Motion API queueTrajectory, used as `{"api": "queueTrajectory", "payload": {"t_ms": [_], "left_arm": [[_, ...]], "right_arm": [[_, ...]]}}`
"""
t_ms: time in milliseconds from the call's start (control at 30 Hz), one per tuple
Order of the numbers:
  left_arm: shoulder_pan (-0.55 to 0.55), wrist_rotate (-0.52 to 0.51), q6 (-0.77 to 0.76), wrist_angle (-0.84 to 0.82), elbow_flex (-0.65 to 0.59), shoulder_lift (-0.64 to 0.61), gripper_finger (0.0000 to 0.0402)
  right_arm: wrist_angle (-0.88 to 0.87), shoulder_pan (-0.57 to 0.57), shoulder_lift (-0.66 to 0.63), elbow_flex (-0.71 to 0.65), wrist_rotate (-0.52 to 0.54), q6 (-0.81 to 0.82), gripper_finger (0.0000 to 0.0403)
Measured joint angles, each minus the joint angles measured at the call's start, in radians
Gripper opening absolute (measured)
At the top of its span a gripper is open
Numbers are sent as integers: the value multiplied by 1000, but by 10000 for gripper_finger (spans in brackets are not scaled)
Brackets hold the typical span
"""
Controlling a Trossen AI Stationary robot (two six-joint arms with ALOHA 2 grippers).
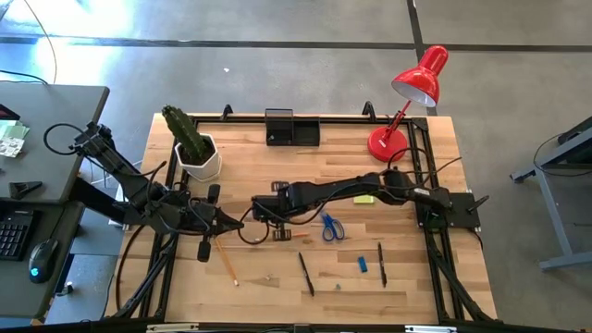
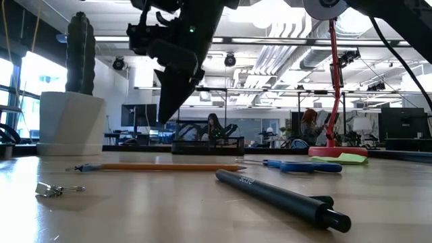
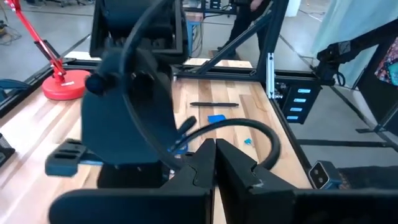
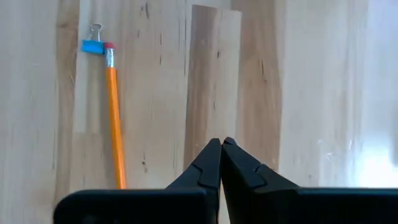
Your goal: Pick and place office supplies into organizer
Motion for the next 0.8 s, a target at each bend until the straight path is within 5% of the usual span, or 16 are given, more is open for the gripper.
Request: {"api": "queueTrajectory", "payload": {"t_ms": [233,600,800], "left_arm": [[-52,-26,2,-6,0,0,3],[-55,-29,1,0,0,0,3],[-55,-31,4,-1,0,0,3]], "right_arm": [[-38,9,2,-26,-118,-12,16],[176,28,7,-212,-109,-10,117],[185,28,6,-225,-114,5,121]]}}
